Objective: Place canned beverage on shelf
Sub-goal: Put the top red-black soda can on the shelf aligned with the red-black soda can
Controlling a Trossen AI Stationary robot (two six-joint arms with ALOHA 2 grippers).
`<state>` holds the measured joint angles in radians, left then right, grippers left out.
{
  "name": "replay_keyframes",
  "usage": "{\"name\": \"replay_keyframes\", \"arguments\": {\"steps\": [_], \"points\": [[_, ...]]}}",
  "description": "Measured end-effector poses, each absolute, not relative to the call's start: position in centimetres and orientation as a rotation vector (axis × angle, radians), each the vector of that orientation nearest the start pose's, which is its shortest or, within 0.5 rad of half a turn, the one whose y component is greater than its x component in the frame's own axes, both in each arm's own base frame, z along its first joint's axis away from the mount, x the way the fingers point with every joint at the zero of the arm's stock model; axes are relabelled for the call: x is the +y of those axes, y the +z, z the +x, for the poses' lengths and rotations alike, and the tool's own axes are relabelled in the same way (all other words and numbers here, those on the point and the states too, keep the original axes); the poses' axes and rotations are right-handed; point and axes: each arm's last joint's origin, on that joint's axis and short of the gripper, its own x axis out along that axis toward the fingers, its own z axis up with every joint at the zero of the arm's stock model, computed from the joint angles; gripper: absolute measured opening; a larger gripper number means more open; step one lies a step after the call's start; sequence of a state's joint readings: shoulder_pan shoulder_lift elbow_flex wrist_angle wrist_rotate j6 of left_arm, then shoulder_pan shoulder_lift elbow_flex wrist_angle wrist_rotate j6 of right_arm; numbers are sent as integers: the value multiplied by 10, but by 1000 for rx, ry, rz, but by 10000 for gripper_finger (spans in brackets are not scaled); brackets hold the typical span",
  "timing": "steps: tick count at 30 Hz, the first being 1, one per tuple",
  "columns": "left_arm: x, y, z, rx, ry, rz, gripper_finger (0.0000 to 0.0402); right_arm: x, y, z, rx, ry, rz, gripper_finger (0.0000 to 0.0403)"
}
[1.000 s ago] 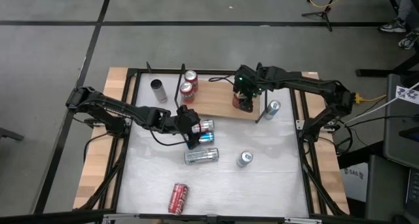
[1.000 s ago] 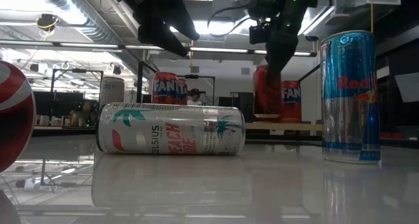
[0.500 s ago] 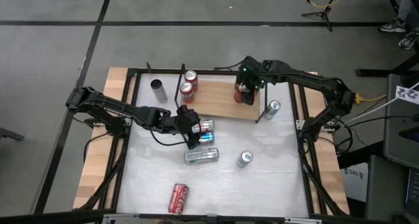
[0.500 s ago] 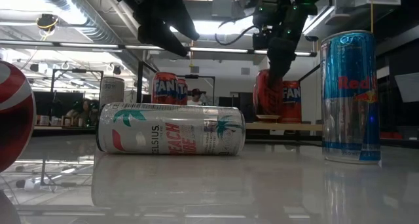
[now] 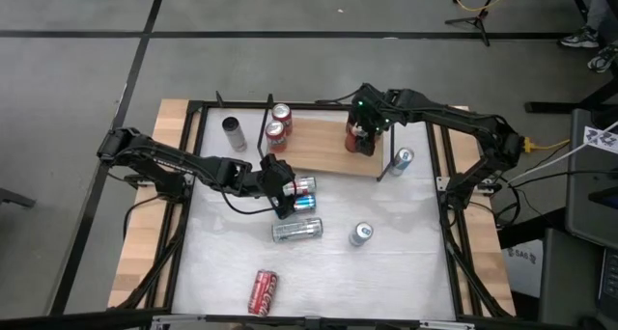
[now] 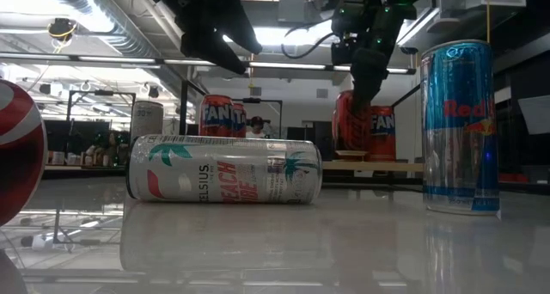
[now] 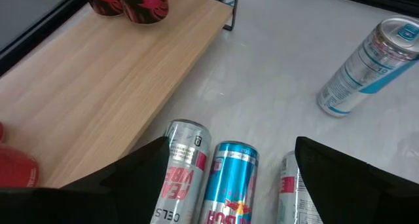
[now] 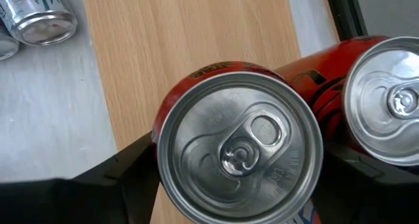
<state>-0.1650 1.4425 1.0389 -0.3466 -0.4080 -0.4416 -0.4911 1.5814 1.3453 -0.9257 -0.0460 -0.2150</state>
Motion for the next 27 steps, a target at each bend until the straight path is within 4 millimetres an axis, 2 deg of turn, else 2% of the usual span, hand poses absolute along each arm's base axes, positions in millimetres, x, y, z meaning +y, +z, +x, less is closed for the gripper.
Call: {"name": "replay_keyframes", "arguments": {"steps": [20,27], "points": [[-39,260,302,653,383,-208,323,-147,280,277,1160,-269,122,299],[-39,260,302,653,383,-208,323,-145,279,277,1158,-222,155,299]]}}
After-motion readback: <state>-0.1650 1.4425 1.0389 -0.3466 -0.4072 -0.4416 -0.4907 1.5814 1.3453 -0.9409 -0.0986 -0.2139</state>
